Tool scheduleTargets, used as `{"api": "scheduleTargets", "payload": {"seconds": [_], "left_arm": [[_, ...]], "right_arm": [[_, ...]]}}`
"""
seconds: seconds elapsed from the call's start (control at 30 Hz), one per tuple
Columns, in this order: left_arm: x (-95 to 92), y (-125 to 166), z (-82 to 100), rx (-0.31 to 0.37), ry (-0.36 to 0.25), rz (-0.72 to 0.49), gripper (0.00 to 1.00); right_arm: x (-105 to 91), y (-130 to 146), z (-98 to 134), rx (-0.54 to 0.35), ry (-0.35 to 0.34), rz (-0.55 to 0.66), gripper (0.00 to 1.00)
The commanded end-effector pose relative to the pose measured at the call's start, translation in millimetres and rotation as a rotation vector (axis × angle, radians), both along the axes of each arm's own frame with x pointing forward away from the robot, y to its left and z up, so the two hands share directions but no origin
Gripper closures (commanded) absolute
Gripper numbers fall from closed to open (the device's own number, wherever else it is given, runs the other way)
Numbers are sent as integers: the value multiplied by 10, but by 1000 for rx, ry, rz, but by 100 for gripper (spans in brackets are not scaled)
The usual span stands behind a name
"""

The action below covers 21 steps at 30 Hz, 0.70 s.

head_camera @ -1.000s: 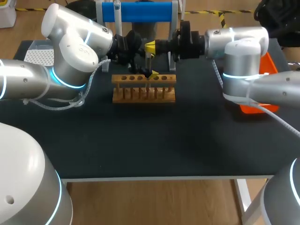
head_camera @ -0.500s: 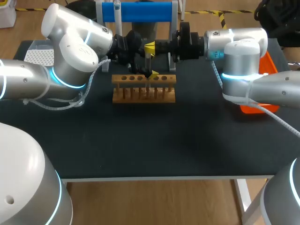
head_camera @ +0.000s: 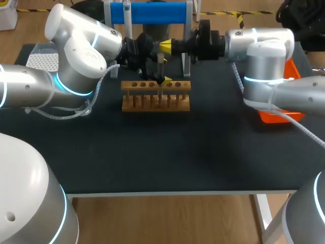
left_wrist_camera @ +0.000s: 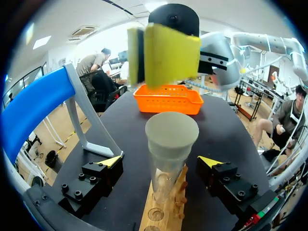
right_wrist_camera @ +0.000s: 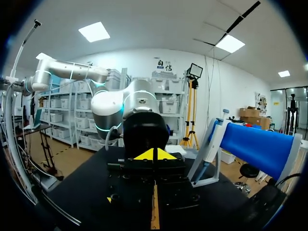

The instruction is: Invert the test tube, pick up the pipette, mount the tip to pipette, aspirate from beaker and dispense into the tube, eject the tip, return the pipette, and cap with the stopper.

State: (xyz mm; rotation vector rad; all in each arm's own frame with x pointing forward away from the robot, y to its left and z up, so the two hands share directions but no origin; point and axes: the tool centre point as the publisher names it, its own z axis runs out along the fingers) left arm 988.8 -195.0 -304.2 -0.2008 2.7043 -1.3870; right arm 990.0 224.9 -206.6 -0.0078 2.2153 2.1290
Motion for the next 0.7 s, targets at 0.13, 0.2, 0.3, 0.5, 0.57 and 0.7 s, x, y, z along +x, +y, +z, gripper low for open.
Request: {"api": "scheduleTargets", "payload": {"seconds": [0.13,0.2,0.3,0.5,0.57,0.7], "left_arm": [[8,-3,2,2,2,-2,0],[8,-3,2,2,2,-2,0],[8,-3,2,2,2,-2,0],[8,-3,2,2,2,-2,0],[8,-3,2,2,2,-2,0],[8,-3,2,2,2,-2,0]], "right_arm": [[-185,-331,222,-86,-47,-70,0],[-213,-414,226,-103,-58,-86,0],[-252,-539,206,-126,-63,-108,0],[-319,-761,111,-181,-79,-145,0],[-333,-817,51,-207,-83,-149,0],[-340,-890,-23,-239,-87,-169,0]]}}
